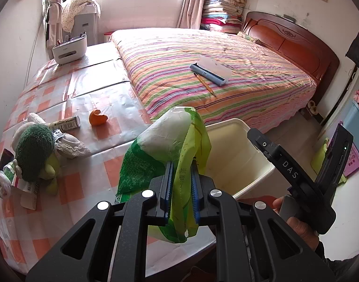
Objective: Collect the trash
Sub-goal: 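Carry the yellow wrapper over the cream bin and release it with the right tool, then lower the green-and-white bag into the cream bin and open the left tool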
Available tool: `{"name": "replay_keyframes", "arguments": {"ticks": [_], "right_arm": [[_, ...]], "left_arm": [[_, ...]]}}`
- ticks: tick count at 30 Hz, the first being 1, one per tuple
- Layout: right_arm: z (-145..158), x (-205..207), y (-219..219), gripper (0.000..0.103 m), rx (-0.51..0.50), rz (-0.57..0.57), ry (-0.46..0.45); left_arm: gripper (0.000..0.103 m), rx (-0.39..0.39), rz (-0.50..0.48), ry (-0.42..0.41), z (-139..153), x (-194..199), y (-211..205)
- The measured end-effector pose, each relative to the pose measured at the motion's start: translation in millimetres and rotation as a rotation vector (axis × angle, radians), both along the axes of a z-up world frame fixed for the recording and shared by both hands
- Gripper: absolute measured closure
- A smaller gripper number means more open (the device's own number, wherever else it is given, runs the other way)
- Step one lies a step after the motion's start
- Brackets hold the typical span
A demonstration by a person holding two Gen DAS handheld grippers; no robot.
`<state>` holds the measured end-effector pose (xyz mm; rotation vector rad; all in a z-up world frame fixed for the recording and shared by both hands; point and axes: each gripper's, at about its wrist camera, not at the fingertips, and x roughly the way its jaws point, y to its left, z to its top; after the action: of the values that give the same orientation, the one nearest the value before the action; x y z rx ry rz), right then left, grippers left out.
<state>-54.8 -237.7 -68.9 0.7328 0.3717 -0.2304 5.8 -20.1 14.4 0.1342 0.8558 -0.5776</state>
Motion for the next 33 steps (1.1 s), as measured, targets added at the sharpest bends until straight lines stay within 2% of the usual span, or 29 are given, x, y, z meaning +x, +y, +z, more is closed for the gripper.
{"name": "replay_keyframes", "arguments": {"ticks": [6,10,18,20,21,22,23,24,25,28,33], "right_arm": [[13,-23,-11,0.032,-0.008,-0.114,-0.105],[19,-39,-21,0.029,-0.011,-0.18,-0.165],[16,-51,-42,0.027,0.059,-0.244,-0.198],[14,-53,-42,0.027,0.071,-0.245,-0.199],[14,-53,-43,0.027,0.076,-0.244,-0.199],[13,-54,-44,0.027,0.08,-0.243,-0.198],[13,-53,-43,0.027,0.082,-0.241,-0.197],[12,-53,-44,0.027,0.084,-0.237,-0.196],[12,-53,-44,0.027,0.085,-0.235,-0.195],[12,-51,-43,0.027,0.081,-0.227,-0.186],[15,-45,-34,0.027,0.047,-0.197,-0.168]], "left_arm": [[0.089,-0.026,-0.052,0.05,-6,10,-35],[0.087,-0.011,-0.093,0.071,-15,16,-62],[0.085,0.006,-0.119,0.14,-41,34,-99],[0.08,0.013,-0.119,0.138,-45,36,-105],[0.07,0.012,-0.12,0.141,-46,37,-107],[0.056,0.007,-0.117,0.143,-47,39,-108],[0.048,-0.001,-0.11,0.141,-47,40,-109],[0.036,-0.008,-0.1,0.131,-46,41,-109],[0.033,-0.012,-0.089,0.117,-44,40,-107],[0.032,-0.02,-0.074,0.092,-36,38,-101],[0.028,-0.037,0.0,0.038,-21,32,-66]]}}
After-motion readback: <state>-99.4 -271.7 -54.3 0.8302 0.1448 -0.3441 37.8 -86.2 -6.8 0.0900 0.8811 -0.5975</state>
